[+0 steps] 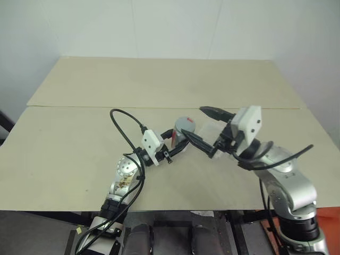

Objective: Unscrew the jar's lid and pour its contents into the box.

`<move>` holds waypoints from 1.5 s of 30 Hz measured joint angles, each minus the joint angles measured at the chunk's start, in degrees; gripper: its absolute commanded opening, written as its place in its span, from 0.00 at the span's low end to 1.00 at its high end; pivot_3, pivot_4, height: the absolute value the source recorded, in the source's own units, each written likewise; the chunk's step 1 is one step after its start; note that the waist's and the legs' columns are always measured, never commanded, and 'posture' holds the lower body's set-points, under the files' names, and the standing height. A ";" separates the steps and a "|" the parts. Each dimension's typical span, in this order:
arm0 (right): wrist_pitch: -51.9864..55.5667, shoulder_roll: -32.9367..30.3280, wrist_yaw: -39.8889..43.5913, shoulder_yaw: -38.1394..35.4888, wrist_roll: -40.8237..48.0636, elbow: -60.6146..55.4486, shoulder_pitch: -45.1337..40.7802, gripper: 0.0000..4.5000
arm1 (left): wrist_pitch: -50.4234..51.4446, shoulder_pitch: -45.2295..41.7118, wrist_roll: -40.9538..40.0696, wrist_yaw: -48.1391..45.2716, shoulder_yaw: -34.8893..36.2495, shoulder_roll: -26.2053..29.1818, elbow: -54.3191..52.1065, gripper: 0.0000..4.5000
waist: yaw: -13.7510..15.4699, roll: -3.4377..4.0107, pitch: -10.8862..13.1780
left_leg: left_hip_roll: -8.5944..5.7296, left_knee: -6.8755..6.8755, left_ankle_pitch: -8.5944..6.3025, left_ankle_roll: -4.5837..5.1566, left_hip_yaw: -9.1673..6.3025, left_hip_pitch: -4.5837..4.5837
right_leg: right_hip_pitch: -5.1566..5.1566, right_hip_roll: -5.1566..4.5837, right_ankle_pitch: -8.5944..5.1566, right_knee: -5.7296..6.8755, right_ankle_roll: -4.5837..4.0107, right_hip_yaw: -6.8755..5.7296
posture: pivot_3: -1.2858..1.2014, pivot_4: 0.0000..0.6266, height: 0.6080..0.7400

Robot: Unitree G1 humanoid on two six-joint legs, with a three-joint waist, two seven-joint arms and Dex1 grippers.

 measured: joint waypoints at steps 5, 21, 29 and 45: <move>-0.05 3.44 -2.73 5.39 -5.28 2.82 -1.98 0.99 | -0.03 0.00 0.02 0.47 -0.08 -0.17 0.01 0.44 | -0.01 0.00 0.00 | -0.01 0.03 0.00 0.00 0.01 0.00 | 0.02 -0.01 0.00 0.00 0.00 -0.01 | 0.52 0.24 1.00; -0.74 7.25 -6.74 6.44 -11.04 7.53 -3.77 0.99 | -0.03 0.23 0.14 0.59 0.24 0.65 -0.04 0.44 | -0.26 0.00 0.00 | 0.00 0.03 0.00 0.00 0.01 -0.01 | 0.01 0.00 0.00 0.00 0.00 -0.02 | 0.52 0.24 1.00; -0.67 7.23 -6.76 5.48 -10.53 5.97 -1.98 0.99 | -0.03 0.23 -0.31 0.48 0.42 0.43 0.05 0.44 | -0.30 0.00 0.00 | 0.00 0.02 0.00 0.00 0.01 -0.01 | 0.01 0.00 0.00 0.00 0.00 -0.02 | 0.52 0.24 1.00; 0.21 3.32 -5.87 3.20 -8.35 0.72 3.15 0.99 | -0.20 0.17 -1.85 -1.81 1.60 0.74 1.43 0.44 | -0.35 0.00 0.00 | 0.01 0.02 0.00 0.00 0.00 0.00 | 0.02 0.01 0.00 0.00 0.00 -0.02 | 0.52 0.24 1.00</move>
